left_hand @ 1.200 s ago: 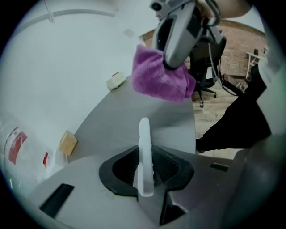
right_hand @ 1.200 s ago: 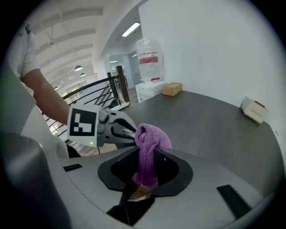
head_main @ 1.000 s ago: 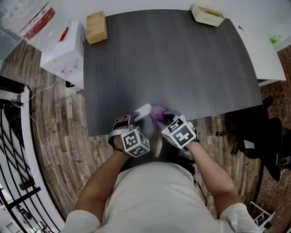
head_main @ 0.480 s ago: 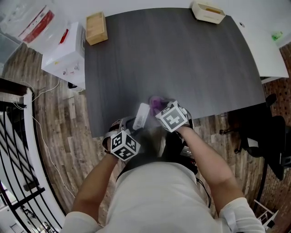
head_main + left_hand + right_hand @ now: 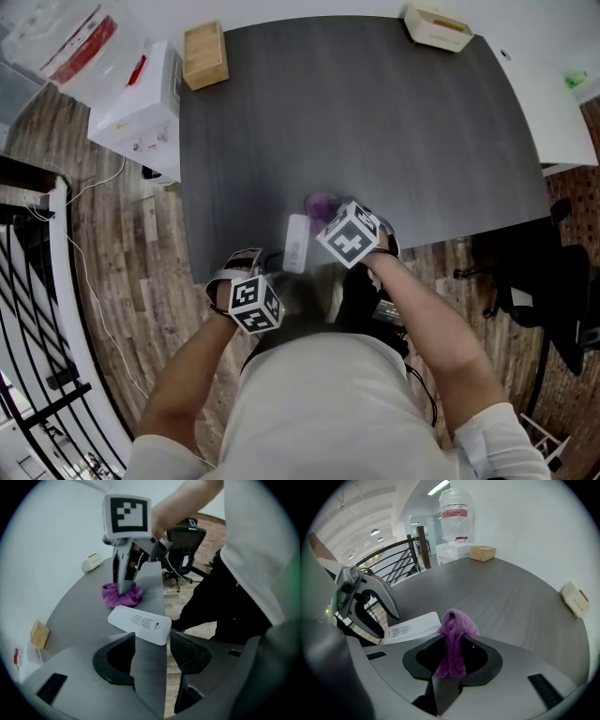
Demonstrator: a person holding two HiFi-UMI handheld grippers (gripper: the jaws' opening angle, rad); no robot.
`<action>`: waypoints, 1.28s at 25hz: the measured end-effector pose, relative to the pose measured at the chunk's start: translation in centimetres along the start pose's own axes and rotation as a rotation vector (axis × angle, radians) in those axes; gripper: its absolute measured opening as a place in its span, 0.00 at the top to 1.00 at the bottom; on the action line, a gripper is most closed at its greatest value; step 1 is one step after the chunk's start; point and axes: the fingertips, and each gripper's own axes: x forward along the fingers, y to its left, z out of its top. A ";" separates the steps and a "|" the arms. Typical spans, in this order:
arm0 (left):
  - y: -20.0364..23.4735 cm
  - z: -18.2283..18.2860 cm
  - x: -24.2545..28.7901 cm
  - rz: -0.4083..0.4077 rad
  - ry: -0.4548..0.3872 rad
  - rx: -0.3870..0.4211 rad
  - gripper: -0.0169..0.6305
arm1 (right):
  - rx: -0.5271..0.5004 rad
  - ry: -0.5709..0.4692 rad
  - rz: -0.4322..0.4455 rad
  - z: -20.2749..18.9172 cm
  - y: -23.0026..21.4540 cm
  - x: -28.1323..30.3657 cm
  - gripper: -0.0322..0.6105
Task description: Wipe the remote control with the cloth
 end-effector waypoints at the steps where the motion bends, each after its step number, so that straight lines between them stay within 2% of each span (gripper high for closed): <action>1: 0.0 0.0 0.4 0.004 0.005 0.013 0.62 | -0.013 0.003 -0.001 0.0 0.1 0.0 0.79; 6: 0.5 0.7 1.2 0.007 -0.021 0.003 0.62 | -0.105 0.006 -0.002 0.3 1.1 -0.1 0.79; 13: 0.5 0.9 1.3 -0.018 -0.041 -0.003 0.62 | -0.330 0.040 -0.003 0.4 4.0 -0.7 0.79; 20: 0.6 1.1 1.4 -0.005 -0.048 -0.046 0.62 | -0.407 0.043 0.096 -2.0 10.0 -2.6 0.79; 24: 0.6 1.1 1.4 0.007 -0.055 -0.067 0.62 | -0.439 0.060 0.203 -3.8 12.9 -4.0 0.79; 29: 0.8 1.2 1.5 0.026 -0.073 -0.101 0.62 | -0.443 0.042 0.347 -3.7 14.5 -6.2 0.79; 32: 1.0 1.4 1.5 0.047 -0.083 -0.135 0.62 | -0.501 0.029 0.353 -2.9 14.5 -7.1 0.79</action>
